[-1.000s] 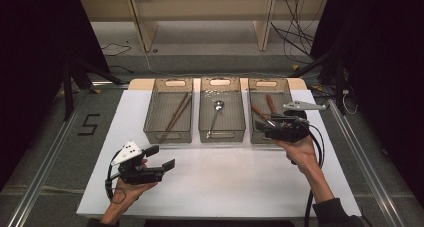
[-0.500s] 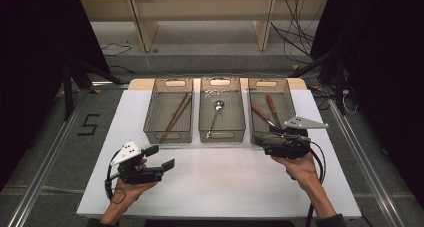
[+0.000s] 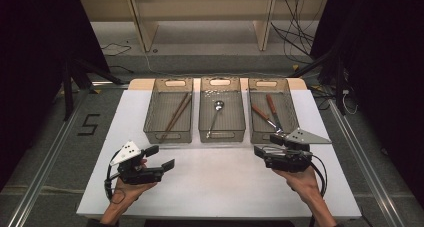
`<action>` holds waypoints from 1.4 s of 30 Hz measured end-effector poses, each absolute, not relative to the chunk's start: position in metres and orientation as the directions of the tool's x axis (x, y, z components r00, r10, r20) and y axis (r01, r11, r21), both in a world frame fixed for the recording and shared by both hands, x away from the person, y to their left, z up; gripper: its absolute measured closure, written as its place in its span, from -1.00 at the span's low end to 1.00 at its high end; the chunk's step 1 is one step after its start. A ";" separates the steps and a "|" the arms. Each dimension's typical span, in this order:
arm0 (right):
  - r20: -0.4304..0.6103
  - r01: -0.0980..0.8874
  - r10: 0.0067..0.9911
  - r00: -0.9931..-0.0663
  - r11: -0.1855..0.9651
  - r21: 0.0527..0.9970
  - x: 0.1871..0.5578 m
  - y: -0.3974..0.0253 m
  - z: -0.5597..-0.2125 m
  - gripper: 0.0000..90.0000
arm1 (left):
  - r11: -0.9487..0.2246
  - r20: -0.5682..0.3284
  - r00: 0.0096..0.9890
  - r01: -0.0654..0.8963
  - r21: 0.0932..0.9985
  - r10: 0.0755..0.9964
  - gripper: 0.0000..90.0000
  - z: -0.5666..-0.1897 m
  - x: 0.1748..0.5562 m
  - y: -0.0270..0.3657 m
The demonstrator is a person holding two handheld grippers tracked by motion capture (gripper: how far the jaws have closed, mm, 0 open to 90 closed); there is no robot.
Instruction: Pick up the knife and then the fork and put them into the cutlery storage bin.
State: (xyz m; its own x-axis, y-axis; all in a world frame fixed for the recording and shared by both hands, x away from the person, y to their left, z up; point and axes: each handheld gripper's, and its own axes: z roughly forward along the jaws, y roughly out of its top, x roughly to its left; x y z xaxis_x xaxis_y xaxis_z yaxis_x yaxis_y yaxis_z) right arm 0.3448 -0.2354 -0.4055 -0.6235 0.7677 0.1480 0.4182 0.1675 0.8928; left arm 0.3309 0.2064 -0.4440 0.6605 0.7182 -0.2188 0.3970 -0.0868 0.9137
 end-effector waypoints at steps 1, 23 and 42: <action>0.146 0.415 0.768 -0.624 0.168 0.894 0.343 -0.236 -0.406 -0.43 | -0.087 -0.219 0.661 0.397 0.914 0.718 -0.63 -0.444 0.331 0.207; 0.148 0.388 0.789 -0.597 0.122 0.914 0.312 -0.252 -0.432 -0.50 | -0.086 -0.222 0.668 0.395 0.915 0.710 -0.63 -0.444 0.329 0.207; 0.151 0.401 0.794 -0.589 0.124 0.908 0.311 -0.254 -0.438 -0.57 | -0.090 -0.219 0.674 0.393 0.915 0.706 -0.64 -0.444 0.329 0.207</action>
